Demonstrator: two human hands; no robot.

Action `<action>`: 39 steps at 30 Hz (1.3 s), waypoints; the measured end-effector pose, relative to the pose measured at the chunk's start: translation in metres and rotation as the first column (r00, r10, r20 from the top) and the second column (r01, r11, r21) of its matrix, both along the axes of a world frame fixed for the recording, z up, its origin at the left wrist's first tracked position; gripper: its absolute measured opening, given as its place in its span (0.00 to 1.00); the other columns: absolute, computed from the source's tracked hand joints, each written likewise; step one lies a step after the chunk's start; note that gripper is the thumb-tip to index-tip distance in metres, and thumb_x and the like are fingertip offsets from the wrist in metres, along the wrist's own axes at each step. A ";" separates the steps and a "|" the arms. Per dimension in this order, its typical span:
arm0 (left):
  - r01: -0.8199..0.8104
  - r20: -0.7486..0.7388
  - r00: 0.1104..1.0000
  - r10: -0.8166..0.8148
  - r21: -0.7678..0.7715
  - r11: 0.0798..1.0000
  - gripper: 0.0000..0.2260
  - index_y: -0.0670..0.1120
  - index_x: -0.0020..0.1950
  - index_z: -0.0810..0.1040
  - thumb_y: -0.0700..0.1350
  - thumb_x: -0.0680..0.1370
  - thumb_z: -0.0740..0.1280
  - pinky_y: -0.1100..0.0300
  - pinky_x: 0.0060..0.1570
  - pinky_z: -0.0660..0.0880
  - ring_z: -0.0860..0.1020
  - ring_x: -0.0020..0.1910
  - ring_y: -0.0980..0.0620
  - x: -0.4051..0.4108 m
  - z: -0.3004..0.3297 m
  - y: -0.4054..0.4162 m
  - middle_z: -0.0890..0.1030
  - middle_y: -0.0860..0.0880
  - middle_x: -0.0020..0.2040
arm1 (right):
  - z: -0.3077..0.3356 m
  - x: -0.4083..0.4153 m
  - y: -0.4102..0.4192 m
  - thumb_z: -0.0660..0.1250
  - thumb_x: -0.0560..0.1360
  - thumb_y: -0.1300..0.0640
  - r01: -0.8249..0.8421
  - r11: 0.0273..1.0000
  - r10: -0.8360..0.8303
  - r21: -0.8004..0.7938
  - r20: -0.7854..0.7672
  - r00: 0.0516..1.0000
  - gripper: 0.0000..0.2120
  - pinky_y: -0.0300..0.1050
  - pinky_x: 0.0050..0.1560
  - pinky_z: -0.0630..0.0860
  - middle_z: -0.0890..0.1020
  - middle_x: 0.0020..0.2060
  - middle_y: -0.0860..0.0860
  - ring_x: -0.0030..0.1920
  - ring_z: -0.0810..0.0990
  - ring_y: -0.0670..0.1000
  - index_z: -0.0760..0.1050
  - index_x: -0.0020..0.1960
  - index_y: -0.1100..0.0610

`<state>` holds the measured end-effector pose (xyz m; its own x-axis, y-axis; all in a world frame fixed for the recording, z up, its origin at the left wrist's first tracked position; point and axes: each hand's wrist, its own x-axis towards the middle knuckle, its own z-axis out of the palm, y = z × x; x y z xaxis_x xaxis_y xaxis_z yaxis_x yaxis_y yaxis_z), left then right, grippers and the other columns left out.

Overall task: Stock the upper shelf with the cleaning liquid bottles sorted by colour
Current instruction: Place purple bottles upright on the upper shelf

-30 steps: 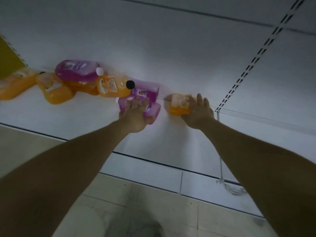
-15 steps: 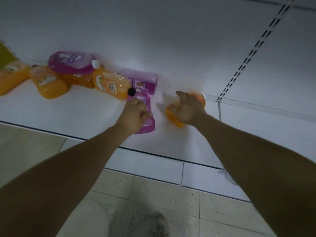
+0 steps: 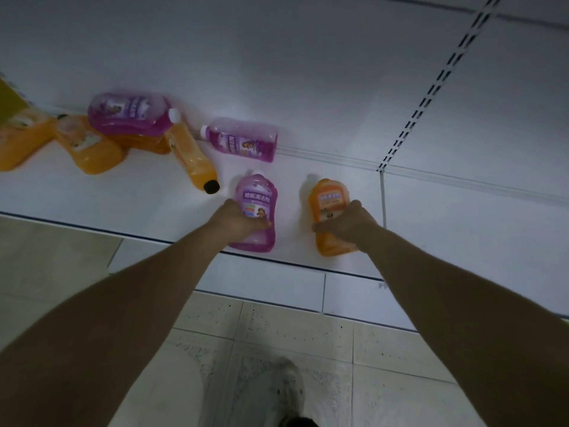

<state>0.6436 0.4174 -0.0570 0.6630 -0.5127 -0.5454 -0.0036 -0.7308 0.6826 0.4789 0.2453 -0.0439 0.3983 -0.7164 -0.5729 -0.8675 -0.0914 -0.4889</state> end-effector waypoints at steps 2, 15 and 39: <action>-0.041 -0.100 0.994 0.033 -0.086 0.995 0.25 0.42 0.58 0.76 0.47 0.65 0.79 0.58 0.42 0.76 0.79 0.48 0.47 -0.004 0.006 0.005 0.80 0.44 0.52 | 0.000 -0.011 0.012 0.80 0.56 0.42 0.057 0.998 -0.059 0.025 0.082 0.995 0.44 0.53 0.53 0.79 0.78 0.54 0.53 0.53 0.78 0.56 0.67 0.66 0.56; -0.001 -0.042 0.999 -0.021 -0.466 0.885 0.32 0.49 0.62 0.64 0.36 0.65 0.77 0.64 0.41 0.74 0.77 0.46 0.58 -0.062 0.125 0.104 0.77 0.55 0.49 | 0.114 -0.065 0.144 0.77 0.68 0.52 0.333 0.943 -0.250 0.010 0.682 0.687 0.30 0.40 0.43 0.75 0.78 0.48 0.44 0.47 0.79 0.46 0.67 0.65 0.53; 0.213 0.249 0.969 -0.004 -0.821 0.530 0.31 0.52 0.69 0.63 0.43 0.71 0.74 0.59 0.43 0.77 0.78 0.53 0.53 -0.123 0.397 0.148 0.77 0.52 0.57 | 0.386 -0.127 0.211 0.77 0.67 0.54 0.477 0.847 0.024 -0.234 0.914 0.405 0.36 0.42 0.48 0.72 0.75 0.52 0.43 0.51 0.76 0.46 0.61 0.68 0.47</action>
<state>0.5208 0.5656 0.3400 0.6034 -0.7366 0.3055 -0.2468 0.1918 0.9499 0.3518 0.4562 0.3417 0.2659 -0.9013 0.3420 -0.0138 -0.3583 -0.9335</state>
